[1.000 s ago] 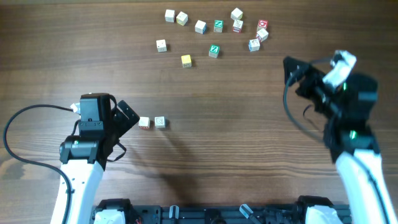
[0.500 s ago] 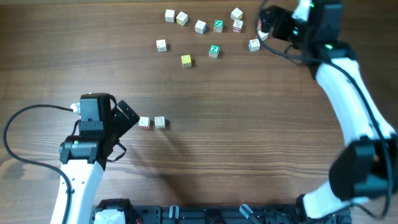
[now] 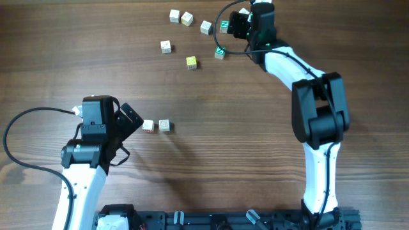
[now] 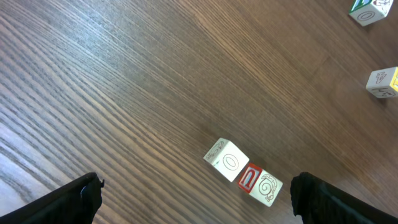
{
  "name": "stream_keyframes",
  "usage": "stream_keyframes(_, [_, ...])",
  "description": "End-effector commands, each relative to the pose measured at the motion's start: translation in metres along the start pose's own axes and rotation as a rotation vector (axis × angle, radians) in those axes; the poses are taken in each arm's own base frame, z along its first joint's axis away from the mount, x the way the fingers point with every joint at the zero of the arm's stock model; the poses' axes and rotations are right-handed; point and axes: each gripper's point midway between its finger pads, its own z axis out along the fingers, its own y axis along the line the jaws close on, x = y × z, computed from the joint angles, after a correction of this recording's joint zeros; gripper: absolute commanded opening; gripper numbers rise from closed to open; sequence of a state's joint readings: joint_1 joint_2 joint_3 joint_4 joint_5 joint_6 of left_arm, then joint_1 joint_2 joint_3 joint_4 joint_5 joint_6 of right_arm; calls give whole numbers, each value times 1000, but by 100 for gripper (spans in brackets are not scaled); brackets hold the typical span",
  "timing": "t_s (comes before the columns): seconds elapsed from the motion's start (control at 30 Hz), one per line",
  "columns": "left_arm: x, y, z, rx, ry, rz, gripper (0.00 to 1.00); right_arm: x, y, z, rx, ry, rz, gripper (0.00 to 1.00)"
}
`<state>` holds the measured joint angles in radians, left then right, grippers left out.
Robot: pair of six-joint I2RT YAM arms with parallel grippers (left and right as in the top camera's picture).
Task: Form a horizontal line
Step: 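Reach the right gripper forward to the block cluster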
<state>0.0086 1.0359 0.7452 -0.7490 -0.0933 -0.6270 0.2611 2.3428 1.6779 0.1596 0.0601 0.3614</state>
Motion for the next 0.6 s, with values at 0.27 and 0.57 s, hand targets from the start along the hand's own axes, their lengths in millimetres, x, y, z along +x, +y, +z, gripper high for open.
stream_keyframes(0.27, [-6,2,-2,-8,-21,-16,100,43,-18,37,59,-17,102,88])
stream_keyframes(0.57, [-6,2,-2,-8,-21,-16,100,42,-27,38,144,-12,-74,83])
